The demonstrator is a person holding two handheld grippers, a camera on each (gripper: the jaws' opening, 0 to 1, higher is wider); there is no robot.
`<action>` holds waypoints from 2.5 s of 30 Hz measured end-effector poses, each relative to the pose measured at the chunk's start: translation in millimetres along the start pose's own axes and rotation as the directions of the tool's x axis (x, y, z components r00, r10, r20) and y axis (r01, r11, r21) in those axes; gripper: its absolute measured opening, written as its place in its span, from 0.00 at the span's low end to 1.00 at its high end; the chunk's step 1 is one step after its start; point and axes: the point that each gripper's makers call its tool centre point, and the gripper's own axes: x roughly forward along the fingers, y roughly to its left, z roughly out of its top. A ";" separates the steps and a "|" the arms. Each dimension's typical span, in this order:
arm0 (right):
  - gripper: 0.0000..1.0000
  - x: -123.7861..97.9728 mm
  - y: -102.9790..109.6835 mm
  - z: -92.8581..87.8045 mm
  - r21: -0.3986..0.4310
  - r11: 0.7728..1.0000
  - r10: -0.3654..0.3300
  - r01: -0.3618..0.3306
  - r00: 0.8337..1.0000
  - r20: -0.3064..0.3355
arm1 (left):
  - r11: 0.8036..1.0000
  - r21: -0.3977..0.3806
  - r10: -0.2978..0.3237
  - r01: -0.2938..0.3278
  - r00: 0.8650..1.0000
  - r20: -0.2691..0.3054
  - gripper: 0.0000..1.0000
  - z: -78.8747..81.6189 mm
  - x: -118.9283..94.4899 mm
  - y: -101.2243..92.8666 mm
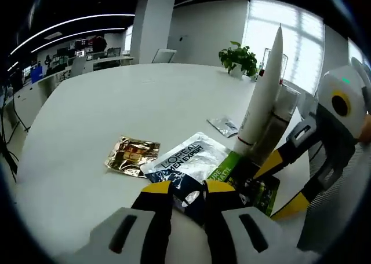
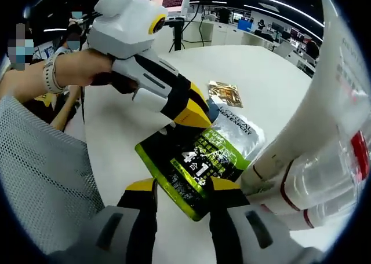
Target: Arrange the skincare products in the storage area until every visible bottle or jar stands upright without overlapping.
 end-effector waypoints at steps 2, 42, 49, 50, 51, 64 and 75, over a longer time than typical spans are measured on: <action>0.35 0.5 -1.0 0.3 0.002 1.000 -0.001 0.001 1.000 -0.001 | 1.000 0.002 -0.002 0.002 1.000 -0.001 0.14 -0.1 2.0 1.0; 0.37 -102.4 1.1 36.5 0.023 0.997 -0.072 0.069 0.975 0.211 | 1.000 0.004 0.010 -0.011 0.997 0.078 0.33 45.6 -91.7 -42.9; 0.45 -133.5 -13.0 25.1 0.072 0.988 -0.147 0.134 0.961 0.234 | 0.999 0.017 0.043 -0.044 0.996 0.074 0.44 44.2 -109.3 -48.6; 0.46 -137.1 -17.7 21.2 0.089 0.986 -0.161 0.144 0.959 0.232 | 0.999 0.020 0.043 -0.045 0.996 0.074 0.46 44.5 -111.9 -49.7; 0.47 -139.2 -21.2 18.3 0.103 0.983 -0.171 0.151 0.958 0.229 | 0.999 0.025 0.040 -0.042 0.997 0.071 0.49 44.2 -113.5 -51.1; 0.75 -160.7 -43.1 -23.2 0.197 0.952 -0.267 0.233 0.949 0.167 | 0.994 0.107 0.012 -0.013 1.000 0.011 0.73 31.1 -127.5 -64.7; 0.90 -165.3 -44.3 -18.8 0.206 0.952 -0.263 0.225 0.947 0.182 | 0.994 0.105 -0.015 0.014 1.000 0.004 0.88 28.5 -135.6 -71.7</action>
